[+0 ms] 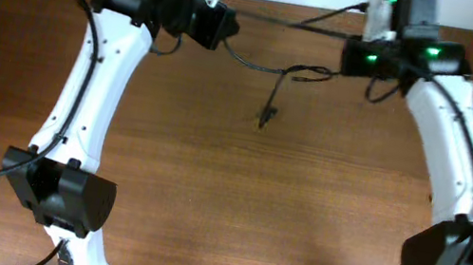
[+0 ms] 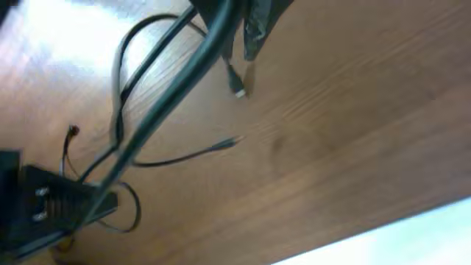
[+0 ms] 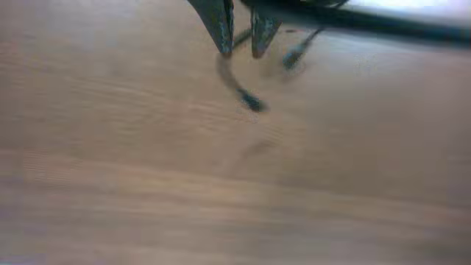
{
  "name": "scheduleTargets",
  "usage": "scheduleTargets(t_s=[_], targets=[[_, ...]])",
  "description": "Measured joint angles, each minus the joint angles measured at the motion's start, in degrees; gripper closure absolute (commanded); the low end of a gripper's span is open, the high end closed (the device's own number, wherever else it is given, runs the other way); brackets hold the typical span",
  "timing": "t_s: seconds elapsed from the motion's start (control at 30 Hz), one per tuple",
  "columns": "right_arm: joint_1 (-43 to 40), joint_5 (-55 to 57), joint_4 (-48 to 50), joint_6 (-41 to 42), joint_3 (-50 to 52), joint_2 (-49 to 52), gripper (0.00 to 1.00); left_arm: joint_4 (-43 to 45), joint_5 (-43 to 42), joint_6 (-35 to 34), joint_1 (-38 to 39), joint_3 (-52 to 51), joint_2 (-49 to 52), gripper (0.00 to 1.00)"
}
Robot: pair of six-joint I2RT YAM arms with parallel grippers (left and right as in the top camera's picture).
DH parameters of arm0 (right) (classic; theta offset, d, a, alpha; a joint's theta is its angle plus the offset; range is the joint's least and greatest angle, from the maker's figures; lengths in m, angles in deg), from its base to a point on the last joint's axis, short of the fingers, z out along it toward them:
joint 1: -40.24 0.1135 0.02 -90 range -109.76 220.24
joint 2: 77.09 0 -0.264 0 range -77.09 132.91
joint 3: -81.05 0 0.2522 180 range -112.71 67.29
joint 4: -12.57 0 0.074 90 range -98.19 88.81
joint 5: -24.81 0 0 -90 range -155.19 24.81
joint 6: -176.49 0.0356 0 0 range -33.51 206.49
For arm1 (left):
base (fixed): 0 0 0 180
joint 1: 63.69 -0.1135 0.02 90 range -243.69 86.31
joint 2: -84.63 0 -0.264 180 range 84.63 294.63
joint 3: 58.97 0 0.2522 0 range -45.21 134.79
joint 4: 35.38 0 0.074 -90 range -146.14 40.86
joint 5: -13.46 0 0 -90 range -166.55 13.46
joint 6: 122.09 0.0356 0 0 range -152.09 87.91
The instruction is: Untangle cables
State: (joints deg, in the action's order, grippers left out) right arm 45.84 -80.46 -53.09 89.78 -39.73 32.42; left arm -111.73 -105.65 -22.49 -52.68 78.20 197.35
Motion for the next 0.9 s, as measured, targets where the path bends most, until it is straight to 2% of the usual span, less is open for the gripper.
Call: scheduleTargets(t_s=[0.07, 0.13, 0.17, 0.2, 0.23, 0.27, 0.3, 0.33, 0.5, 0.67, 0.77, 0.83, 0.9], targets=[[-7.98, -8.74, -2.08, -0.22, -0.09, -0.28, 0.96, -1.49, -5.53, -2.84, -4.2, -0.11, -0.31, 1.0], [-28.41, 2.27, -2.36, 1.11, 0.37, 1.25, 0.96, -2.78, 0.28, -5.22, -21.62, -0.09, -2.73, 1.0], [-34.77, 6.49, -3.41, 0.96, 0.87, 1.44, 0.96, -3.63, 4.55, -6.25, -31.06, -0.09, -4.11, 1.0], [-34.27, 7.37, -3.45, 0.87, 0.87, 1.36, 0.96, -3.78, 5.68, -6.43, -31.12, -0.09, -4.92, 1.0], [-28.98, 7.23, -4.11, 0.48, 0.87, 1.36, 0.94, -3.26, 6.01, -6.45, -26.86, -0.07, -5.95, 1.0], [-25.49, 6.05, -4.5, -0.17, 0.87, 1.36, 0.84, -2.58, 5.99, -6.43, -23.34, 0.0, -6.12, 1.0], [-21.46, 4.17, -4.92, -1.05, 0.87, 1.27, 0.56, -1.6, 5.88, -6.4, -20.31, 0.07, -6.12, 1.0], [-17.03, 2.43, -4.98, -2.32, 0.87, 0.94, 0.5, -0.35, 5.81, -6.36, -17.03, 0.07, -6.12, 1.0], [-1.11, 0.17, -6.05, -4.42, 0.87, -7.17, 0.49, 6.12, 5.79, -6.23, -6.38, 0.11, -6.12, 1.0], [2.05, 0.15, -10.88, -6.29, 0.85, -18.49, 0.49, 11.58, 6.6, -6.38, 3.17, 0.13, -5.64, 1.0], [4.7, -1.38, -10.95, -7.26, 0.81, -16.92, 0.49, 17.03, 5.2, -8.66, 4.33, 0.13, -3.85, 1.0], [8.5, -3.98, -8.26, -12.46, 0.81, -14.4, 0.49, 20.5, 3.58, -10.78, 4.31, 0.17, -3.82, 1.0], [13.35, -5.88, -6.62, -26.32, 0.87, -11.8, 0.49, 22.53, 2.71, -13.4, 4.31, 0.22, -3.8, 1.0]])
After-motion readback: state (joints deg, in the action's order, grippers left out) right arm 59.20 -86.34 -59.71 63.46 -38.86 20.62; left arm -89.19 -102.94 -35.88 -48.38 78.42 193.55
